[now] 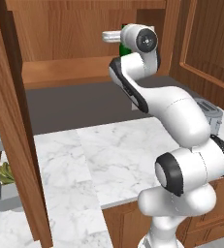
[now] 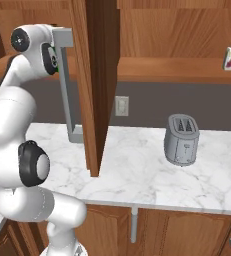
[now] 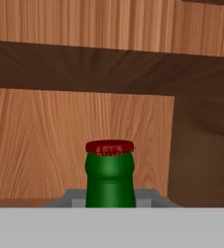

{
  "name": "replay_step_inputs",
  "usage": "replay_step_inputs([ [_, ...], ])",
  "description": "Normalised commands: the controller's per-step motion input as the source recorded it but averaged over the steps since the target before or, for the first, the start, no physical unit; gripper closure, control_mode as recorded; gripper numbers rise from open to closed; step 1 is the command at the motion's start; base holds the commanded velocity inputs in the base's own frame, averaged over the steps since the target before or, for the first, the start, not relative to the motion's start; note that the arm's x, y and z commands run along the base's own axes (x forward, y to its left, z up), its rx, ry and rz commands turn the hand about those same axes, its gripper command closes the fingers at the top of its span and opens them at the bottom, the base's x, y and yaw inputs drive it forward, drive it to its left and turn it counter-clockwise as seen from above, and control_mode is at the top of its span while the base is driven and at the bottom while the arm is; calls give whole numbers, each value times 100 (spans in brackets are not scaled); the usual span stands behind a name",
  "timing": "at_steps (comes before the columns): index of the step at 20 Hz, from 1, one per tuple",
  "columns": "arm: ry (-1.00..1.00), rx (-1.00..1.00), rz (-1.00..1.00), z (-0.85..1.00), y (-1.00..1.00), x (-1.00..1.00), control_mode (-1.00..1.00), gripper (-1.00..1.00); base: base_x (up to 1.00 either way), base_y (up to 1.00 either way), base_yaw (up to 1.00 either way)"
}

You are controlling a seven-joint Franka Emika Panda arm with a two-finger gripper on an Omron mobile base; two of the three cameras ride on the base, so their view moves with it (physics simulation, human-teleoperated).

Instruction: Sort all alcoholic drinks to one cabinet, and non-alcoholic drinks to the other.

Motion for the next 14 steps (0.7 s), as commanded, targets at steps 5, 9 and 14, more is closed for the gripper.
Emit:
replay_step_inputs([
  [5, 0, 0, 0, 0, -28, 3, -100, 100, 0, 0, 0],
  [9, 0, 0, 0, 0, -22, 12, -100, 100, 0, 0, 0],
  [14, 0, 0, 0, 0, -15, 20, -100, 100, 0, 0, 0],
])
